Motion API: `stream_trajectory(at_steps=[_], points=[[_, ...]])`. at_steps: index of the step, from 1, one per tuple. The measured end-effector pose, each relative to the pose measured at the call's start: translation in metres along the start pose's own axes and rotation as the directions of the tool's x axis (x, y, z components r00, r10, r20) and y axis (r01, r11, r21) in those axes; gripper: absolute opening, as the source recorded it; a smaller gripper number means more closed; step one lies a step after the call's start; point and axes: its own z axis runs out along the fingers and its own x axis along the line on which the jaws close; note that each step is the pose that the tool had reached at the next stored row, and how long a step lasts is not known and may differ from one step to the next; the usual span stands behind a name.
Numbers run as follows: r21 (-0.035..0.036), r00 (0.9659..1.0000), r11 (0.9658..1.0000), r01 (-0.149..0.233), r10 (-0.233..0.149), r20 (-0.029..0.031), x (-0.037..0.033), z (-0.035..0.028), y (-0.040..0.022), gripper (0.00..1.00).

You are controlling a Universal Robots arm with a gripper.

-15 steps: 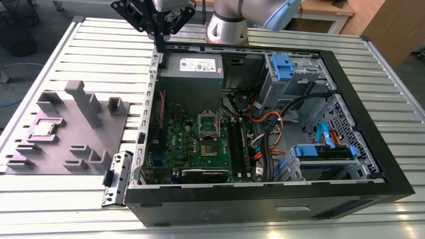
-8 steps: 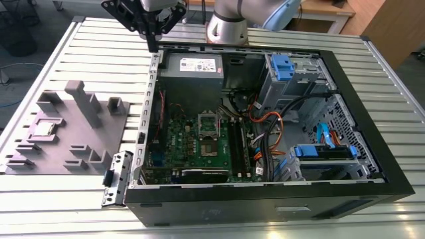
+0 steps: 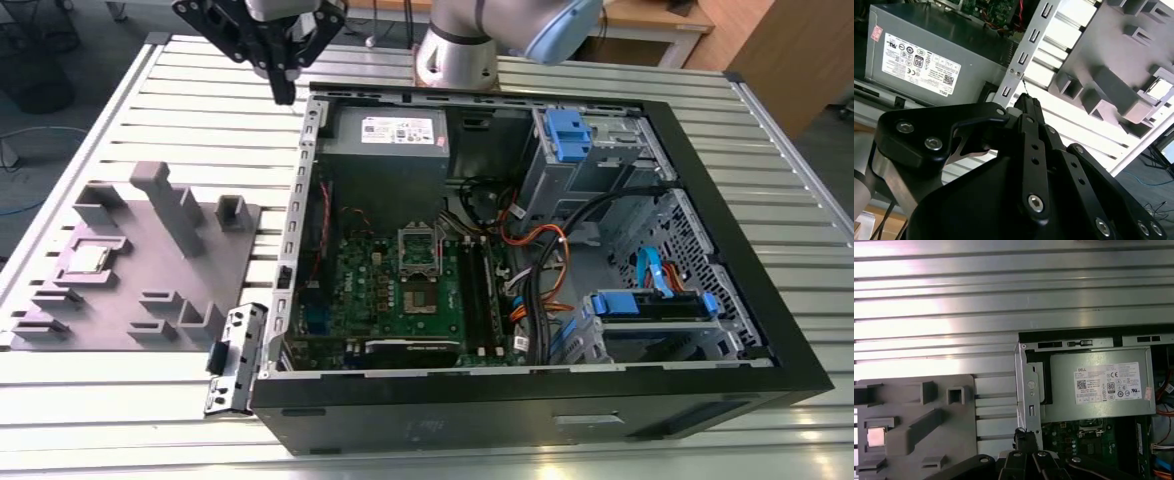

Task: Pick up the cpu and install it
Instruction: 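Reach for the cpu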

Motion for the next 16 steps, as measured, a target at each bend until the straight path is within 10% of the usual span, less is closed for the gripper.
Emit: stream_trajectory(at_steps=[16], points=[[0.0001, 1.0, 1.0, 0.0, 0.0, -0.0001, 0.0089, -0.0001, -0.0007, 0.11]])
